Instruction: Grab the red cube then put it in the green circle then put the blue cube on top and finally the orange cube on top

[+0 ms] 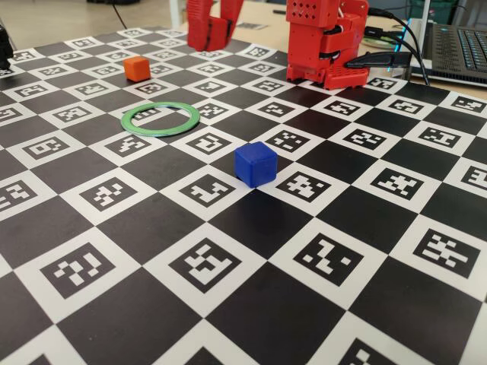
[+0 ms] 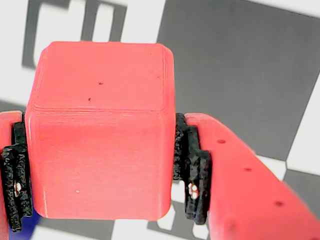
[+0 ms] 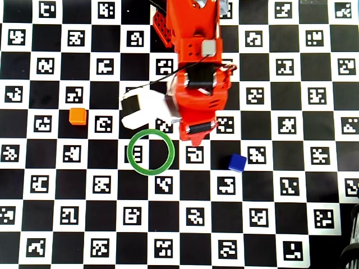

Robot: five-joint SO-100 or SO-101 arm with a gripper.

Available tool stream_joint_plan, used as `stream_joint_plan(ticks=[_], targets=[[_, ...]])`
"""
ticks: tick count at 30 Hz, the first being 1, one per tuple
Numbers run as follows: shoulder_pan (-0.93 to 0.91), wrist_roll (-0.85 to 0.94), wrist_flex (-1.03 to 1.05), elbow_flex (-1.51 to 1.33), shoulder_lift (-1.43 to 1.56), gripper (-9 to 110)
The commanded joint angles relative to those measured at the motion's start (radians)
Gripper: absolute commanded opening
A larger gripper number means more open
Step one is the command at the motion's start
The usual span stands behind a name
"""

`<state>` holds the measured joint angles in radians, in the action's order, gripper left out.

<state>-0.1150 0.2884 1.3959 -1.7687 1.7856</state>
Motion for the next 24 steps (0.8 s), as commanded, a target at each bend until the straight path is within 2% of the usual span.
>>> stream_joint_plan(ticks=[1,9,24], targets=[[-0.055,0.023,0.023,0.137,-0.017,10],[-0.152,0.032,-0.023,0.189,-0.147,11],[-0.183,0.023,-0.275,0.020,-0.273,11]])
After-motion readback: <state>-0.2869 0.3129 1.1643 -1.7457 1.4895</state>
